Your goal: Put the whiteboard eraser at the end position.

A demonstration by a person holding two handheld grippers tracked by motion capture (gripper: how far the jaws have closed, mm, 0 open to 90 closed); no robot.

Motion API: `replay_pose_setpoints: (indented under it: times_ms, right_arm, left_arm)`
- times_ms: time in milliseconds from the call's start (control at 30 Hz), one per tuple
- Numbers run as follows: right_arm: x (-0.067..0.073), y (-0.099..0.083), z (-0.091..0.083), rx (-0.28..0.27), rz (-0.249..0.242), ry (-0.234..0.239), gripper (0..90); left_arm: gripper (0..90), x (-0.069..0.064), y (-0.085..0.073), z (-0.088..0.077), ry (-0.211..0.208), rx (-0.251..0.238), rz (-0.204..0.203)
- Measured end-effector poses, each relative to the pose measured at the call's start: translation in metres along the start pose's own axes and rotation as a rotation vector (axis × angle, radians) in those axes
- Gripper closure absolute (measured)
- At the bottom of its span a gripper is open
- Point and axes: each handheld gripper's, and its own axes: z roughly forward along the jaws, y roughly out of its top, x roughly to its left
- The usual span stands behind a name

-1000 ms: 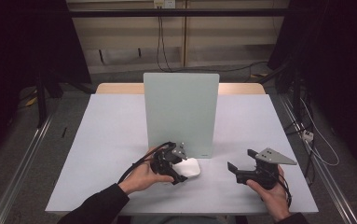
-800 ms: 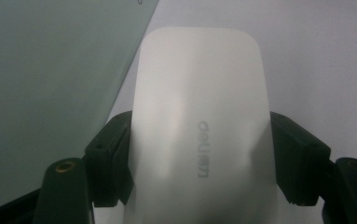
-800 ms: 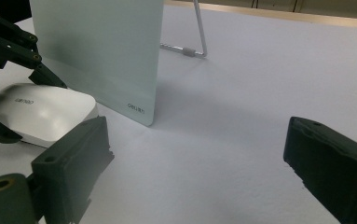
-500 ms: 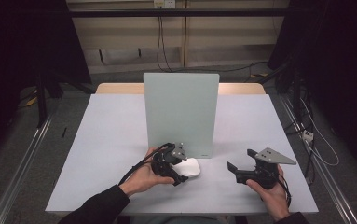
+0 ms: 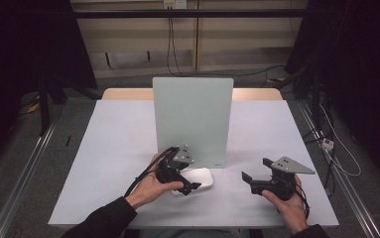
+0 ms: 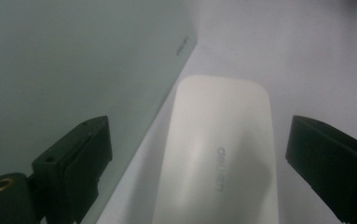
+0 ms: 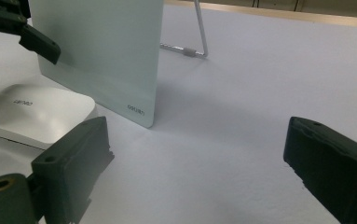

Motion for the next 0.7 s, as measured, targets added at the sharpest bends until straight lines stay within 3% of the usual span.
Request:
replay_pose_setpoints:
  times_ms: [67, 133, 200, 333, 433, 567, 700]
  right_arm:
    - [0.000, 0.000, 0.000, 0.001, 0.000, 0.000, 6.8]
    - [0.000, 0.000, 0.001, 0.002, 0.000, -0.002, 6.8]
    - [0.000, 0.001, 0.001, -0.001, -0.002, -0.003, 6.8]
    - [0.001, 0.001, 0.000, 0.002, -0.006, -0.004, 6.6]
    - [0.001, 0.000, 0.000, 0.001, 0.000, -0.003, 6.5]
    - [0.001, 0.000, 0.000, -0.001, -0.001, -0.001, 6.5]
    - [0.001, 0.000, -0.001, -0.005, 0.003, -0.001, 6.5]
  left_arm:
    - [6.8, 0.002, 0.000, -0.006, -0.002, -0.030, -0.028]
    - [6.6, 0.002, -0.001, -0.011, 0.021, -0.058, -0.039]
    - [6.5, 0.002, -0.003, -0.015, 0.078, -0.069, -0.066]
    - [6.3, 0.004, -0.009, -0.025, 0.080, -0.144, -0.131]
    - [6.1, 0.005, -0.014, -0.035, 0.145, -0.200, -0.134]
    - [5.7, 0.009, -0.024, -0.047, 0.125, -0.251, -0.175]
    - [5.6, 0.011, -0.035, -0.059, 0.161, -0.276, -0.179]
